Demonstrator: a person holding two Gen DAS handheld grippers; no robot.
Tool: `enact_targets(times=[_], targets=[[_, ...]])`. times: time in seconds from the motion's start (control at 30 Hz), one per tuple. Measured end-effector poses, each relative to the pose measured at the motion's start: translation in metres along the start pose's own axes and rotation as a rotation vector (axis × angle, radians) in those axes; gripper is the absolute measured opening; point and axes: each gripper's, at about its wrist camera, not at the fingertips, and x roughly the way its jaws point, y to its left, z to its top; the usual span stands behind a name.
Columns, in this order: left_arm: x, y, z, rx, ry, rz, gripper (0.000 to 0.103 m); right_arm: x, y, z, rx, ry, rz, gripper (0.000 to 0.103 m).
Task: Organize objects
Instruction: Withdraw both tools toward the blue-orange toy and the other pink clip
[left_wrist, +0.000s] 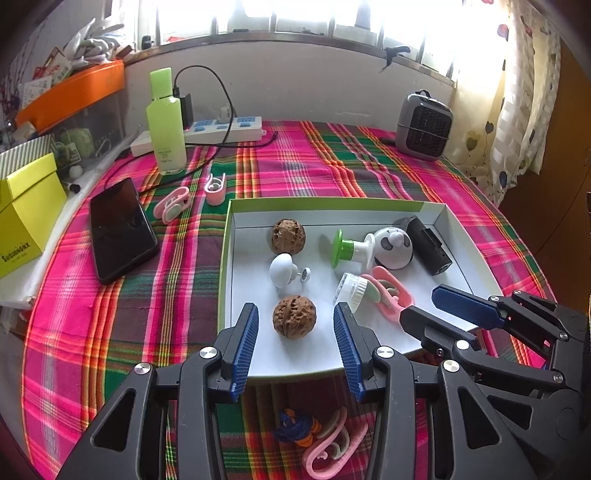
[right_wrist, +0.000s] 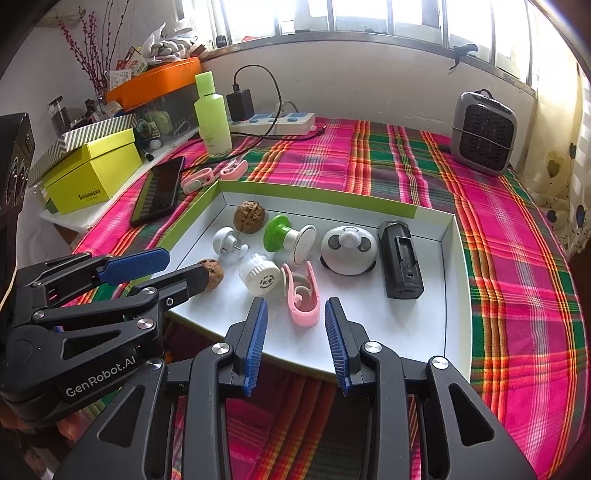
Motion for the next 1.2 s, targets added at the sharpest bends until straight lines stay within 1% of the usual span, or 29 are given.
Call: enact_targets(times=[0.1, 0.47, 0.7, 1.0, 1.2], targets=[[-0.006, 0.0, -0.003, 0.006, -0.013, 0.015, 0.041, -0.005, 0.003, -0.002, -0.002, -0.009, -0.003, 0.034], [-0.027, 0.003, -0.015, -0.012, -0.04, 0.012, 0.041, -0.022, 0.01, -0.011, 0.004, -0.042, -0.008, 0.034], [-0.042, 0.007, -0.027, -0.024, -0.061, 0.027, 0.041, -0.037, 0.015, -0.02, 0.001, -0.068, -0.012, 0.034], [-0.052, 0.021, -0.046, -0.07, -0.054, 0.027, 0.044, -0.044, 0.022, -0.036, 0.016, -0.066, 0.008, 0.034], [-0.052, 0.031, -0.062, -0.096, -0.039, 0.0, 0.046, -0.044, 0.028, -0.047, 0.009, -0.05, 0.017, 0.034]])
